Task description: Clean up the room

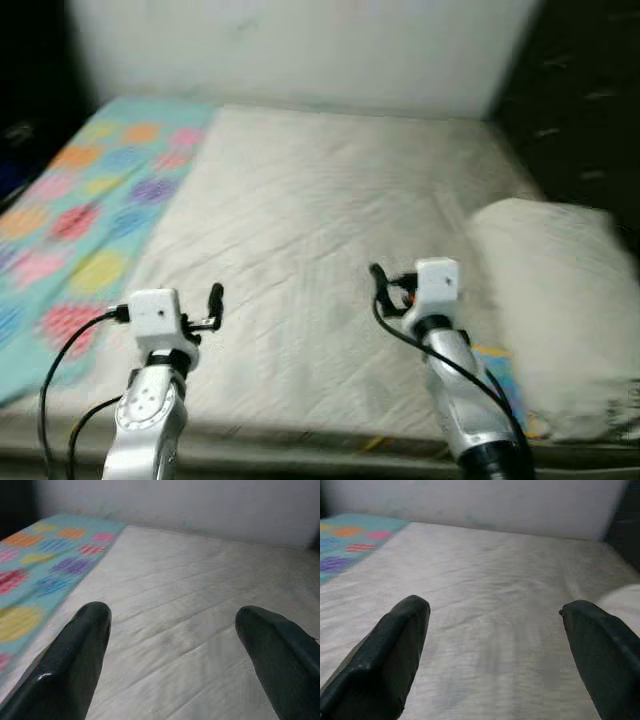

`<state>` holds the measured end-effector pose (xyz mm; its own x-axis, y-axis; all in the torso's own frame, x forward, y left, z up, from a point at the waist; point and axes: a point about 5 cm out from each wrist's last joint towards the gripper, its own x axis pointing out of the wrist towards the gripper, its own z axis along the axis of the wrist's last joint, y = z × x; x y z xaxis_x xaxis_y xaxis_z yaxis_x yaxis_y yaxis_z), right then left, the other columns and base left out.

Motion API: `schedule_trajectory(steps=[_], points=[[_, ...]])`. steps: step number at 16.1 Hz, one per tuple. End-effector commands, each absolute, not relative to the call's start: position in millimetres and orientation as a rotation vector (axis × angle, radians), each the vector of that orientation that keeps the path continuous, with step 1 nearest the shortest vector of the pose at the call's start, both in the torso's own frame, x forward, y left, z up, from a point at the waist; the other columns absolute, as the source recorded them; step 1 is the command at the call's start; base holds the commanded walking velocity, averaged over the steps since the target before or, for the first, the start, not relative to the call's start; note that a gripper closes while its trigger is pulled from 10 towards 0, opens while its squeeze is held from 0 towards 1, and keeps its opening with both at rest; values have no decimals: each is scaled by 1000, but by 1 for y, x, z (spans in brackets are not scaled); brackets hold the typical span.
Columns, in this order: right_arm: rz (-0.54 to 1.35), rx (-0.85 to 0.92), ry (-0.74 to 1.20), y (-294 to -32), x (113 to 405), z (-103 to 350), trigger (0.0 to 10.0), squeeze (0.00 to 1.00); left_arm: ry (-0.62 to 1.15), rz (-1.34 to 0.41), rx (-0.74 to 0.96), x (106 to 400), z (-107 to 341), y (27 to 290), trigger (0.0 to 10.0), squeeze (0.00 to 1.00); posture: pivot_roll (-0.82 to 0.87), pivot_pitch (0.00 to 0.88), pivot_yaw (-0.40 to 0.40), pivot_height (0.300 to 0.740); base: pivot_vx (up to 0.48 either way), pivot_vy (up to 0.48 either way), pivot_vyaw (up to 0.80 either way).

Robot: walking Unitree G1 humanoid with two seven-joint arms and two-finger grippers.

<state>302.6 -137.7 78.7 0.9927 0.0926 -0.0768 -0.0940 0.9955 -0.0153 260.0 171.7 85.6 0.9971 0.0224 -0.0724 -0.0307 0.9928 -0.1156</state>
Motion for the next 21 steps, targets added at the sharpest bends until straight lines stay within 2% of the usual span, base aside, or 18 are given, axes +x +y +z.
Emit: schedule_trajectory(steps=[1,9,21], points=[[74,-27,74,-142,304,80,10000,0,88,23,-112,257,82,169,10000,0,-55,0,-36,740,319,0,0],[81,-43,75,-143,302,78,10000,0,96,70,-175,257,82,167,10000,0,-53,0,-38,740,0,0,0],[113,-48,96,-139,297,74,10000,0,116,58,-179,253,78,167,10000,0,-57,0,-42,740,0,475,0]])
